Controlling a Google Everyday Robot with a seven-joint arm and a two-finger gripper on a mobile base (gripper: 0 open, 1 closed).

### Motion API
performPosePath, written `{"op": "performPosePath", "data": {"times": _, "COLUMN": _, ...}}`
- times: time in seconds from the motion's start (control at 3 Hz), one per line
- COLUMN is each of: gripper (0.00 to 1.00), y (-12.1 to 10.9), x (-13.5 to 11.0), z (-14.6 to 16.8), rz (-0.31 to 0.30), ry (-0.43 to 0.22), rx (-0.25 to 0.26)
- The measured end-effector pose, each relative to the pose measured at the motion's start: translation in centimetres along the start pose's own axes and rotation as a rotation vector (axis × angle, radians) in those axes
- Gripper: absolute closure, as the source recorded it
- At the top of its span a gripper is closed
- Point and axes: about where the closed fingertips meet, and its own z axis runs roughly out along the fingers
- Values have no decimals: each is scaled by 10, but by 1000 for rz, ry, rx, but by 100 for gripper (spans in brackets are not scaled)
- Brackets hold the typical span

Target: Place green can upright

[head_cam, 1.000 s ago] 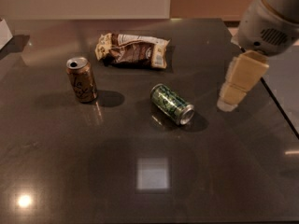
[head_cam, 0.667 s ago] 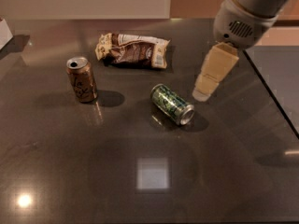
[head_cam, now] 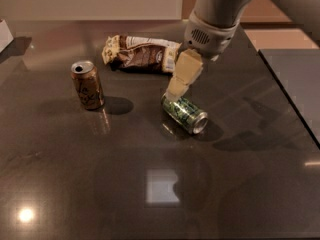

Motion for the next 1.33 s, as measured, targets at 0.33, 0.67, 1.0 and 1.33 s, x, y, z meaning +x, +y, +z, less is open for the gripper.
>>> {"op": "performPosePath", "data": {"times": 0.33, "gripper": 0, "y": 7, "x": -19, "z": 25, "rz": 74, "ry": 39, "rx": -17}}
{"op": "performPosePath", "data": {"times": 0.67, "gripper": 0, "y": 16, "x": -25, "z": 45, "rz": 143, "ry": 76, "rx": -9}}
{"op": "performPosePath", "data": {"times": 1.0, "gripper": 0, "y": 19, "x": -18, "z": 66, "rz": 227, "ry": 118, "rx": 11}}
{"op": "performPosePath", "data": {"times": 1.33, "gripper": 0, "y": 19, "x": -7, "z": 79, "rz": 285, "ry": 150, "rx": 25}}
